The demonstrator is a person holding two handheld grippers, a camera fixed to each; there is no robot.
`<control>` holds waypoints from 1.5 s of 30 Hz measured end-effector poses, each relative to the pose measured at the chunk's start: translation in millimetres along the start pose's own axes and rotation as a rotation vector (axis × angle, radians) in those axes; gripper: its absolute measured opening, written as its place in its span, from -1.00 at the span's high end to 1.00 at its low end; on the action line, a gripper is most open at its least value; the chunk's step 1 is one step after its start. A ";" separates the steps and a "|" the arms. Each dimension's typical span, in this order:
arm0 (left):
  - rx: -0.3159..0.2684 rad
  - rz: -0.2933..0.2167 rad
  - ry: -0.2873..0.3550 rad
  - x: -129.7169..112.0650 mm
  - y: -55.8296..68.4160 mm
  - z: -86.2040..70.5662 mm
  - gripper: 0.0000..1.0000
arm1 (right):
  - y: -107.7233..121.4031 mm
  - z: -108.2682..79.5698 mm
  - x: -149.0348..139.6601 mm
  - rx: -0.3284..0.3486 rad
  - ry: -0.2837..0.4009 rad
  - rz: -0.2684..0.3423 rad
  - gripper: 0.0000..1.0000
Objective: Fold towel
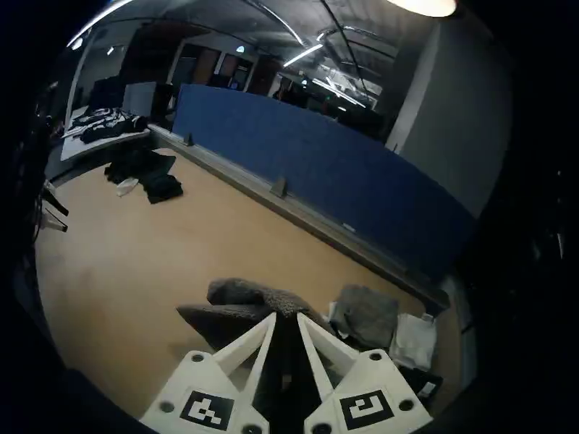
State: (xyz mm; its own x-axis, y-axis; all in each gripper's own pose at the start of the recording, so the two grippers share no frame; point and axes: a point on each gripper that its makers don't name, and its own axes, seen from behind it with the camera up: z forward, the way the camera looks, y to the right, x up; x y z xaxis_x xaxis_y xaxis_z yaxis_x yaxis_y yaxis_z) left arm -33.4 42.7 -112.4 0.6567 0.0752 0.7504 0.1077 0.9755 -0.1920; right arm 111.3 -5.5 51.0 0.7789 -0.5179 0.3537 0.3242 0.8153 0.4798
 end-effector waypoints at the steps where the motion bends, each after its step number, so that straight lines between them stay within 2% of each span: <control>1: 0.002 0.000 -0.001 0.1 1.6 0.4 -0.79 | 6.4 0.9 -1.7 -0.005 -0.002 -0.003 0.92; 5: 0.008 0.000 -0.006 -0.7 8.3 2.1 -0.79 | 31.1 5.4 -10.2 -0.022 -0.011 -0.010 0.92; 14: 0.020 -0.011 -0.021 -4.7 21.6 6.4 -0.78 | 70.1 20.6 -29.8 -0.043 -0.029 -0.028 0.92; 26: 0.043 -0.003 -0.025 -3.9 32.0 6.6 -0.79 | 104.9 41.6 -35.4 -0.054 -0.025 -0.039 0.92; 29: 0.045 -0.003 -0.025 -3.2 34.2 6.9 -0.78 | 107.4 44.9 -46.9 -0.056 -0.044 -0.031 0.92; 32: 0.046 -0.001 -0.026 -3.2 36.2 7.1 -0.79 | 103.9 43.5 -66.4 -0.052 -0.071 -0.004 0.92; 39: 0.040 0.005 -0.032 -3.6 40.5 9.6 -0.79 | 99.7 24.1 -120.0 -0.078 -0.129 0.089 0.92; 45: 0.033 0.024 -0.036 0.0 44.8 11.4 -0.79 | 97.9 9.6 -149.6 -0.105 -0.163 0.140 0.92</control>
State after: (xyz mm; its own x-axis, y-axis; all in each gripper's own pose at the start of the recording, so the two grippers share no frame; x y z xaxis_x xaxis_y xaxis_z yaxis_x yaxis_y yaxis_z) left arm -37.1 88.7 -113.8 0.6316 0.1050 0.7681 0.0675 0.9796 -0.1894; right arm 21.4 149.3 52.8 0.7259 -0.4261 0.5399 0.2797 0.9000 0.3342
